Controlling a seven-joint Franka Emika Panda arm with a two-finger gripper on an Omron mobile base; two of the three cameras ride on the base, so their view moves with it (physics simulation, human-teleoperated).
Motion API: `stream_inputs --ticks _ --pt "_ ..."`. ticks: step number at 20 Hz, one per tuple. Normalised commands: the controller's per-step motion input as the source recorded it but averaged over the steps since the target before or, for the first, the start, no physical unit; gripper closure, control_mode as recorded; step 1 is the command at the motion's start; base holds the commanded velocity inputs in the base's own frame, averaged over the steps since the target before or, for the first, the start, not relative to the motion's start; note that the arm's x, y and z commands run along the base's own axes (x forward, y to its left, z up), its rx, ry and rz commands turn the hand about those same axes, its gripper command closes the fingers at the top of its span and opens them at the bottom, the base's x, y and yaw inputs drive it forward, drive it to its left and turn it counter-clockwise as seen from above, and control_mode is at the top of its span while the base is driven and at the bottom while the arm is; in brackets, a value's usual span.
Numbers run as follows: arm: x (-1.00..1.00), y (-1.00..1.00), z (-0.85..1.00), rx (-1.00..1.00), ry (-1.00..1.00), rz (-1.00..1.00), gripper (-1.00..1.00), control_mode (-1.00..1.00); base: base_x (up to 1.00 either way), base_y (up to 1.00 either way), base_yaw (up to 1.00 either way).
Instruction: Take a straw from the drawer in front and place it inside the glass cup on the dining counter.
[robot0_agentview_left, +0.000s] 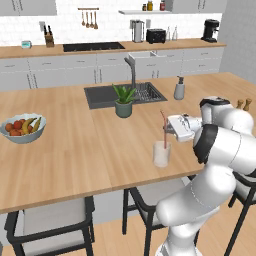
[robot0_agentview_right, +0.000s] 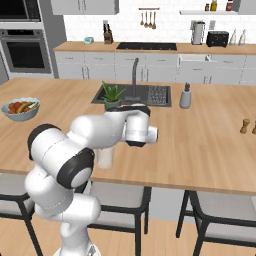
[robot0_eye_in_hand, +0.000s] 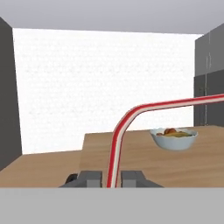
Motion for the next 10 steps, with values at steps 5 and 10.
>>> stream_inputs --ticks 5,10 --pt "-0.09 -0.02 0.05 0.00 -0.02 0.00 1.00 -1.00 0.00 0.00 0.00" --pt "0.00 -0.02 0.12 0.00 0.00 0.00 1.00 -1.00 0.00 0.00 0.00"
